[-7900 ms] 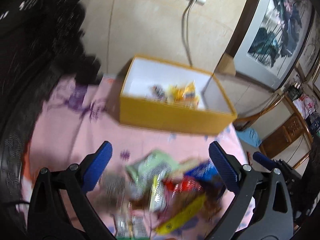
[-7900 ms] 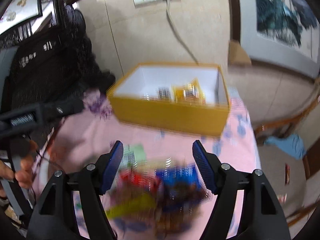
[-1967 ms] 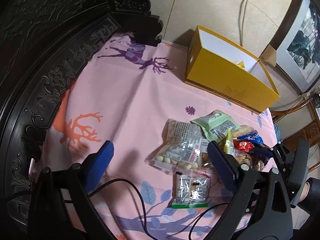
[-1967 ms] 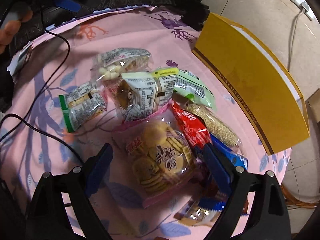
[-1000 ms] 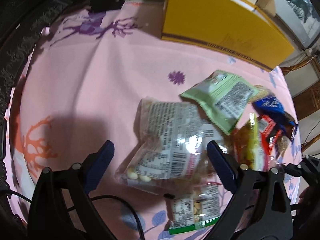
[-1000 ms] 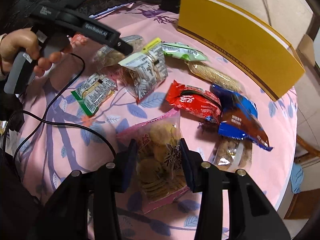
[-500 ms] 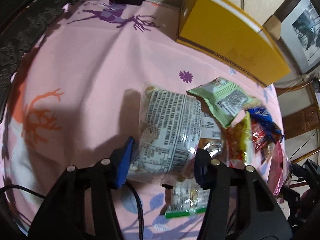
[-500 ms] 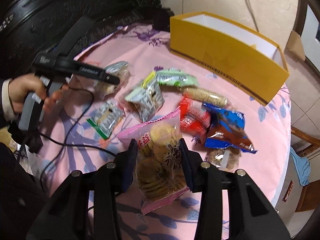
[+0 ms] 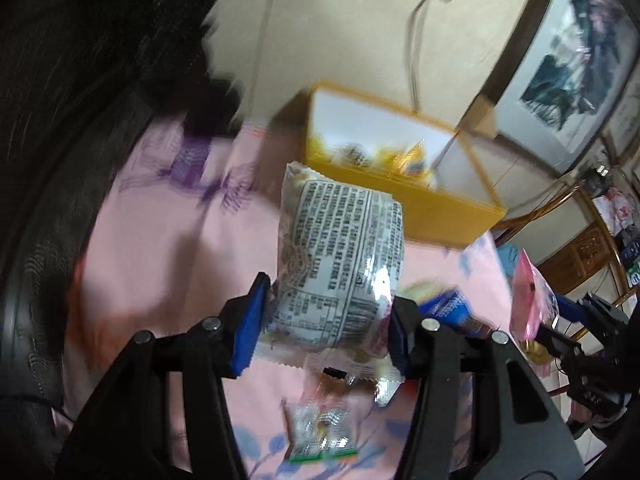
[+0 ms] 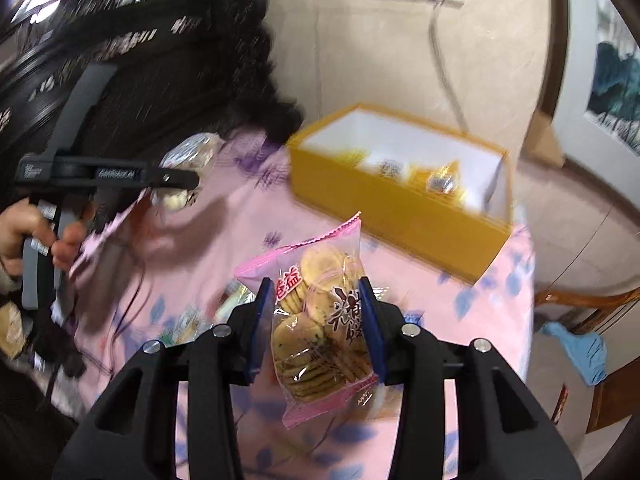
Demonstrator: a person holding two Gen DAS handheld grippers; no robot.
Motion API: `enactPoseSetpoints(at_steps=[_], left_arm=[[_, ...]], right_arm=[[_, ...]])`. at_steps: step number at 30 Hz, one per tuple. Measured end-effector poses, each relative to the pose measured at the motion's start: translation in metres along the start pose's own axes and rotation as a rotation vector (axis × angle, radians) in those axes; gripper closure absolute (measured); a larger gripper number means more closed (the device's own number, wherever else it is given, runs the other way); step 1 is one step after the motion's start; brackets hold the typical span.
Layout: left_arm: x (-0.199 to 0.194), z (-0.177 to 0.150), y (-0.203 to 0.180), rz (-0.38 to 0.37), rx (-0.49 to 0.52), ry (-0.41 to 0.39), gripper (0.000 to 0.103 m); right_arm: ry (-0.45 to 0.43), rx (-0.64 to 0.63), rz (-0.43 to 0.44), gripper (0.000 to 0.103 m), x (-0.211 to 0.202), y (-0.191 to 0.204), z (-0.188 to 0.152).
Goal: Organize snacks
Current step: 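Carry both packets into the yellow box and open both tools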
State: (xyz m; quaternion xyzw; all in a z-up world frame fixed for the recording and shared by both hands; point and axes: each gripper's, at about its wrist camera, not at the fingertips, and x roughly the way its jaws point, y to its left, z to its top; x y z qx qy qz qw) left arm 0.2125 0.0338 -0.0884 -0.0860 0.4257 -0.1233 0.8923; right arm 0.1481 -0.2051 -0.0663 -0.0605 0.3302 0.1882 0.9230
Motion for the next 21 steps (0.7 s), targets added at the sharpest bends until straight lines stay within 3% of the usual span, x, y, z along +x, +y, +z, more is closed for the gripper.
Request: enactPoseSetpoints(at_steps=[10, 18, 19, 20, 21], left_arm=[[0.009, 0.102, -0.056, -0.081, 0.081, -0.168, 0.049], [0.076, 0.154, -0.076, -0.085, 0.086, -0.186, 0.048], [0.090, 0.157, -0.076, -0.094, 0.076, -0.173, 0.038], [0.107, 0.159, -0.074, -0.091, 0.050, -0.154, 0.018], [0.118, 0.160, -0.071, -0.058, 0.020, -0.139, 0.013]], right_arm=[[-0.221, 0.053, -0.161, 0.061, 0.005, -0.062, 0.080], [-0.288, 0.099, -0.223, 0.059, 0.053, -0.107, 0.113], [-0.284, 0.113, -0.216, 0.057, 0.063, -0.113, 0.115], [-0.267, 0.123, -0.210, 0.048, 0.075, -0.119, 0.117], [-0.236, 0.135, -0.230, 0.029, 0.088, -0.123, 0.118]])
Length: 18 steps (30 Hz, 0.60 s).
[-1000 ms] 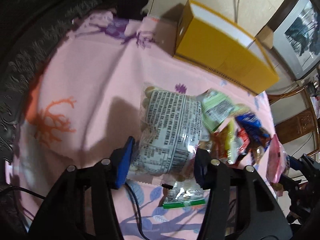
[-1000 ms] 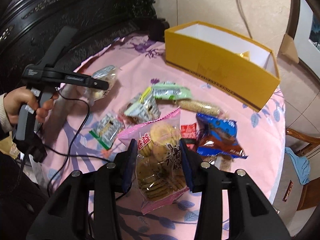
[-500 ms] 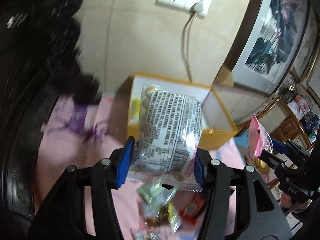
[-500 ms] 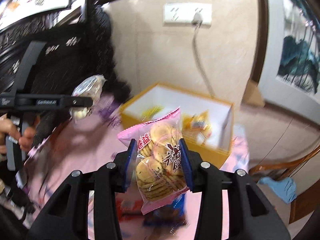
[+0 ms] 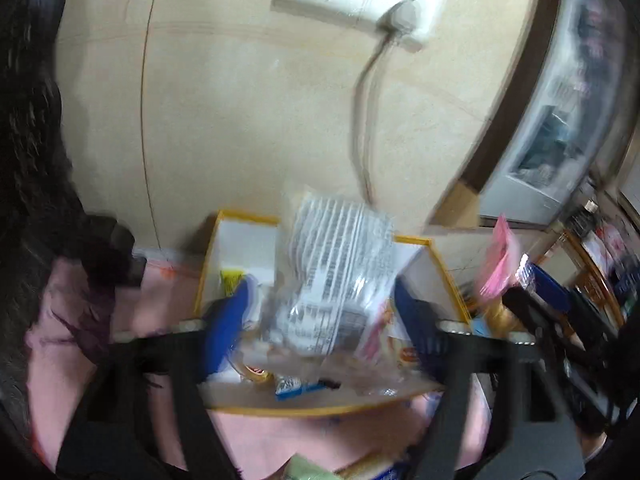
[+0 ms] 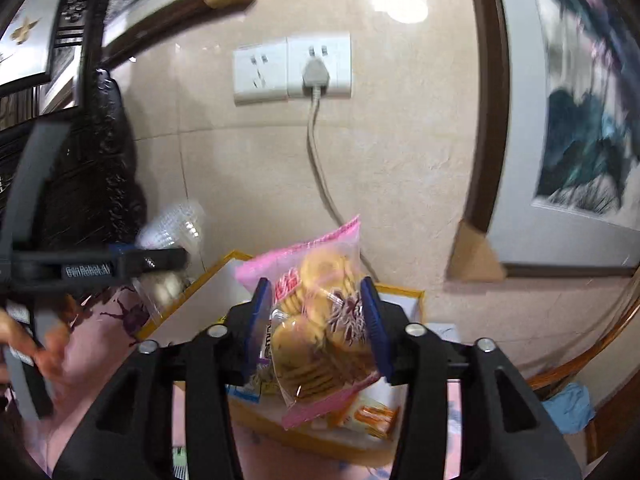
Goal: Organize snacks
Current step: 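Carry both packets into the yellow box and open both tools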
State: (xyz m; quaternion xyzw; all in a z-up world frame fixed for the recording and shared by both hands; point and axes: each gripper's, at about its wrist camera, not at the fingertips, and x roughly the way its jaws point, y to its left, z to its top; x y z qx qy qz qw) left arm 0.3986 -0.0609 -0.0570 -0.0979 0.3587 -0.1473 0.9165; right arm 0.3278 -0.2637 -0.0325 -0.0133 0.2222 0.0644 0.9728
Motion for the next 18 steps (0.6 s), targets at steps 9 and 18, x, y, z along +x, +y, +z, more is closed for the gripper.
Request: enactPoseSetpoints(at_steps=[9, 18], left_arm=[[-0.008, -0.010, -0.001, 0.014, 0.008, -0.001, 0.012], [-0.064, -0.034, -0.002, -0.004, 0.015, -0.021, 0.012]], right_arm=[[0.015, -0.013, -0.006, 0.012, -0.005, 0.005, -0.010], [0.080, -0.009, 0.058, 0.012, -0.049, 0.013, -0.032]])
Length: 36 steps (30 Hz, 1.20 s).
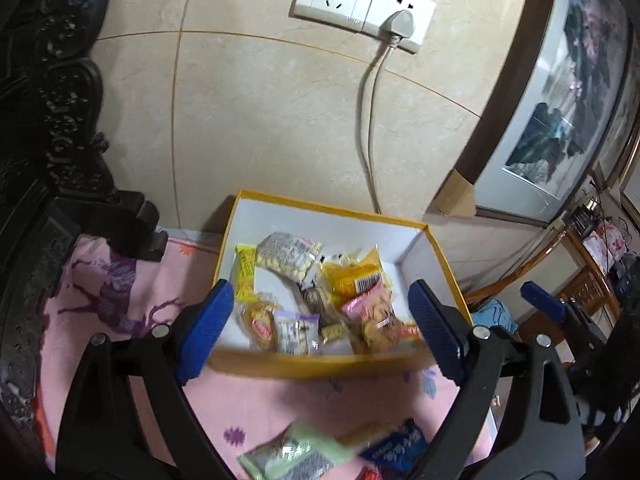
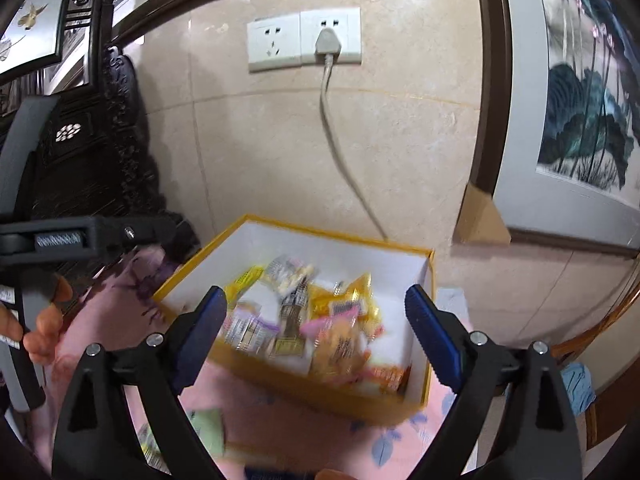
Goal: Organize snacks
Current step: 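Carry both packets into the yellow box and open both tools, then move both open tools back to the snack pile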
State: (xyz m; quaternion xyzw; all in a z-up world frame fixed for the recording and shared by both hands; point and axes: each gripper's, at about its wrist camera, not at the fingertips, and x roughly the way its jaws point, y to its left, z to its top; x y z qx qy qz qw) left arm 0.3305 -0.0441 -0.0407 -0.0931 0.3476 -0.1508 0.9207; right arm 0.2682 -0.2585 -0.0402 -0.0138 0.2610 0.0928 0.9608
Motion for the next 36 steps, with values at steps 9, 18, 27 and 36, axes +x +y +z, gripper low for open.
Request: enactPoseSetpoints(at_steps=[9, 18, 27, 36], left_arm=[[-0.038, -0.086, 0.034, 0.051, -0.066, 0.122, 0.011], [-0.044, -0.176, 0.049, 0.085, -0.084, 0.296, 0.011], [-0.046, -0.205, 0.037, 0.048, -0.055, 0.354, 0.011], [-0.039, -0.215, 0.025, 0.022, -0.045, 0.384, 0.011]], right_arm=[[0.168, 0.049, 0.045, 0.012, -0.038, 0.014, -0.076], [0.320, 0.107, 0.138, 0.012, -0.056, 0.059, -0.153], [0.318, 0.179, 0.000, 0.012, -0.044, 0.034, -0.163], [0.448, 0.146, 0.013, 0.012, 0.024, 0.013, -0.155]])
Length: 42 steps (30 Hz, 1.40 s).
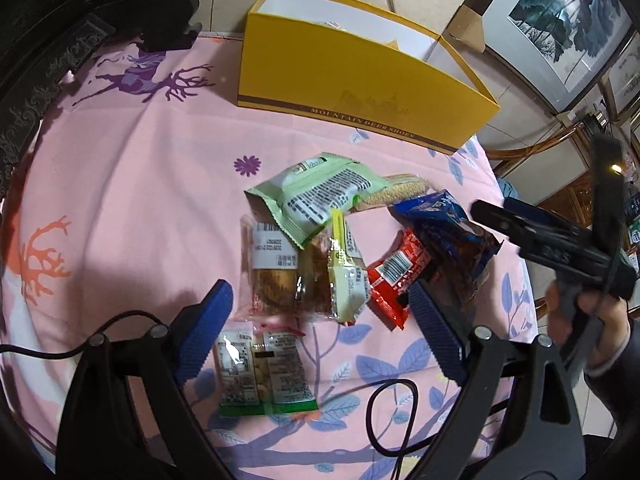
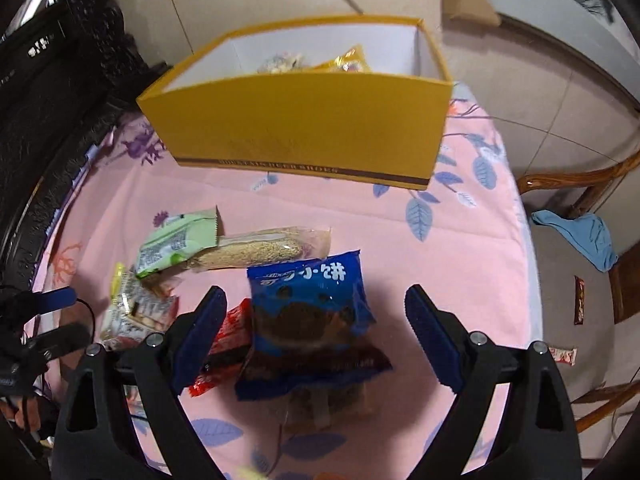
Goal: Organize snacks
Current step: 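Move both open tools back to the snack pile, then grasp the blue biscuit packet with the right tool while the left tool grasps the white-green packet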
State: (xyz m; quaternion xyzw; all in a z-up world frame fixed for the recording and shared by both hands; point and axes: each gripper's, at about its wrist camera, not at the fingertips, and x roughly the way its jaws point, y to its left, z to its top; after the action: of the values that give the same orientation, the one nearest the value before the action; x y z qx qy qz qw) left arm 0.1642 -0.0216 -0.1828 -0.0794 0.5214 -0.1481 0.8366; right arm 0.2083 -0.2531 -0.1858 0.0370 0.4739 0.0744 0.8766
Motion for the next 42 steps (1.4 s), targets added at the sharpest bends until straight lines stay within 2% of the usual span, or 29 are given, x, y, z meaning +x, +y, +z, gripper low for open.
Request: enactPoseSetpoints(at_steps=[13, 15, 16, 18, 22, 23, 24, 33, 37, 40, 42], left_arm=[[0.001, 0.001, 0.008, 0.012, -0.001, 0.009, 0.011], [0.002, 0.001, 0.008, 0.011, 0.001, 0.010, 0.011], [0.002, 0.001, 0.007, 0.012, 0.004, 0.011, 0.011], [0.002, 0.001, 0.007, 0.012, 0.006, 0.012, 0.011], [0.004, 0.004, 0.003, 0.007, 0.015, 0.013, 0.011], [0.004, 0.004, 0.002, 0.005, 0.016, 0.012, 0.011], [0.004, 0.005, 0.000, 0.002, 0.016, 0.010, 0.011], [0.026, 0.013, -0.013, -0.073, 0.009, 0.040, 0.012], [0.037, 0.013, -0.017, -0.080, 0.019, 0.060, 0.013], [0.045, 0.013, -0.017, -0.079, 0.016, 0.076, 0.020], [0.049, 0.014, -0.016, -0.084, 0.009, 0.083, 0.030]], right_arm=[[0.160, -0.091, -0.013, 0.012, 0.046, 0.008, 0.007], [0.173, -0.104, -0.008, 0.028, 0.050, 0.010, 0.005], [0.167, -0.119, -0.023, 0.030, 0.050, 0.012, 0.004], [0.146, -0.144, -0.026, 0.045, 0.046, 0.014, 0.003], [0.089, -0.136, -0.039, 0.061, 0.028, 0.012, 0.001], [0.069, -0.126, -0.036, 0.077, 0.021, 0.011, 0.001], [0.058, -0.121, -0.043, 0.079, 0.015, 0.011, 0.000], [0.016, -0.075, -0.006, 0.083, -0.019, 0.001, -0.021], [0.015, -0.026, 0.014, 0.083, -0.029, -0.001, -0.028], [0.020, -0.012, 0.022, 0.083, -0.033, -0.003, -0.034], [0.022, -0.001, 0.026, 0.083, -0.035, -0.003, -0.038]])
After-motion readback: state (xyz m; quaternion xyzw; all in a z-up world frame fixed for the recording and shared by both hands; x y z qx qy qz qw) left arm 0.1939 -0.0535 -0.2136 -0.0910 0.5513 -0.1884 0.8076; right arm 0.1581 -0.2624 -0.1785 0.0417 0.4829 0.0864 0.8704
